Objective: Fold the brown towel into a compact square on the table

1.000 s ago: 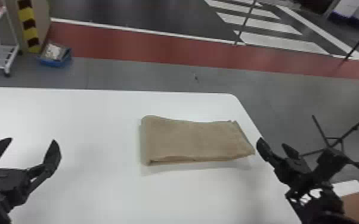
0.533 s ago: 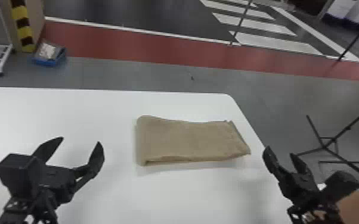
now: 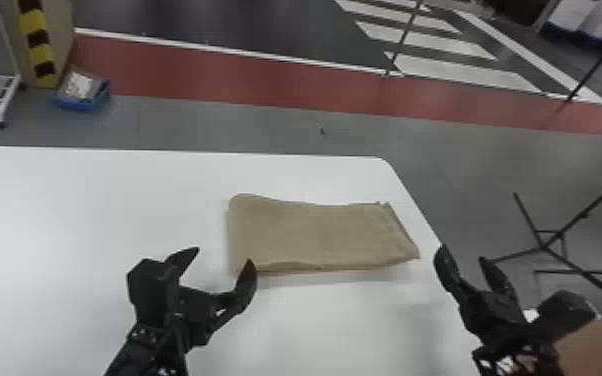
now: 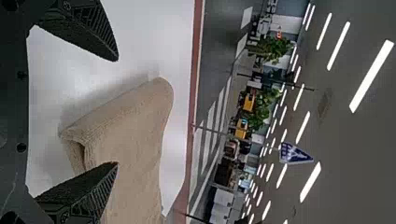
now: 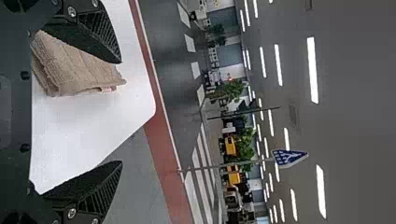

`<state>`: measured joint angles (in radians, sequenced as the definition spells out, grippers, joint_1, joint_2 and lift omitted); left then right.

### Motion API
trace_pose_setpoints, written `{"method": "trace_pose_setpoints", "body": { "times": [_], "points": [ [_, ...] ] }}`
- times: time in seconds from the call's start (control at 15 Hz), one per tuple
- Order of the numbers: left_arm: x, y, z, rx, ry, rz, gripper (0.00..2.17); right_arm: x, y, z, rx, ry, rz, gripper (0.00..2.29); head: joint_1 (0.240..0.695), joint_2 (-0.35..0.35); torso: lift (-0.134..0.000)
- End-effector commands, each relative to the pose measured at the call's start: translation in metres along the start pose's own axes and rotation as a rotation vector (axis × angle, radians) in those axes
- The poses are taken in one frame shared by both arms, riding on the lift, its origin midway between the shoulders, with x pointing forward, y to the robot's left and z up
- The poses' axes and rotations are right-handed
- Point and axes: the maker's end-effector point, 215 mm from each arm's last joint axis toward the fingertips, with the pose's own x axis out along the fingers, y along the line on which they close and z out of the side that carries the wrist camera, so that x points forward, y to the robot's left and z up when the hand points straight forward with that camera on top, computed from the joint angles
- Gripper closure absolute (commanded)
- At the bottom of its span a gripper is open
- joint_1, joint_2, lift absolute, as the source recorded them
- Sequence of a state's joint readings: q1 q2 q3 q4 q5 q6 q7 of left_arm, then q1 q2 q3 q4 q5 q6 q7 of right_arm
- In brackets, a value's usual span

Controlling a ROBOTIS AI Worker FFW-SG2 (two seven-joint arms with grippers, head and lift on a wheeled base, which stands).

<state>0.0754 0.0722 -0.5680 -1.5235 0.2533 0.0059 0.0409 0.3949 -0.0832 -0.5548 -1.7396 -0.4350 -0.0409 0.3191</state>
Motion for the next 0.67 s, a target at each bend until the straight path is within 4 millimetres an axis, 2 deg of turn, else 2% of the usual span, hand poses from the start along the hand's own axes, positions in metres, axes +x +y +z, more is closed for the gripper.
{"method": "trace_pose_setpoints", "body": {
  "times": [0.0,0.2,0.47,0.6],
  "points": [
    [0.010,-0.014,-0.007,0.008,0.009,-0.018,0.09,0.004,0.011,-0.004,-0.001,0.005,0.019,0.13,0.695,-0.350,-0.123],
    [0.013,-0.023,-0.011,0.012,0.019,-0.033,0.21,0.005,0.011,-0.009,0.002,0.012,0.017,0.15,0.695,-0.350,-0.123],
    [0.014,-0.019,-0.019,0.033,0.042,-0.011,0.23,0.005,0.009,-0.012,0.004,0.014,0.014,0.15,0.695,-0.350,-0.123],
    [0.016,-0.021,-0.018,0.035,0.042,-0.023,0.33,0.006,0.006,-0.017,0.007,0.022,0.012,0.15,0.695,-0.350,-0.123]
  ]
}}
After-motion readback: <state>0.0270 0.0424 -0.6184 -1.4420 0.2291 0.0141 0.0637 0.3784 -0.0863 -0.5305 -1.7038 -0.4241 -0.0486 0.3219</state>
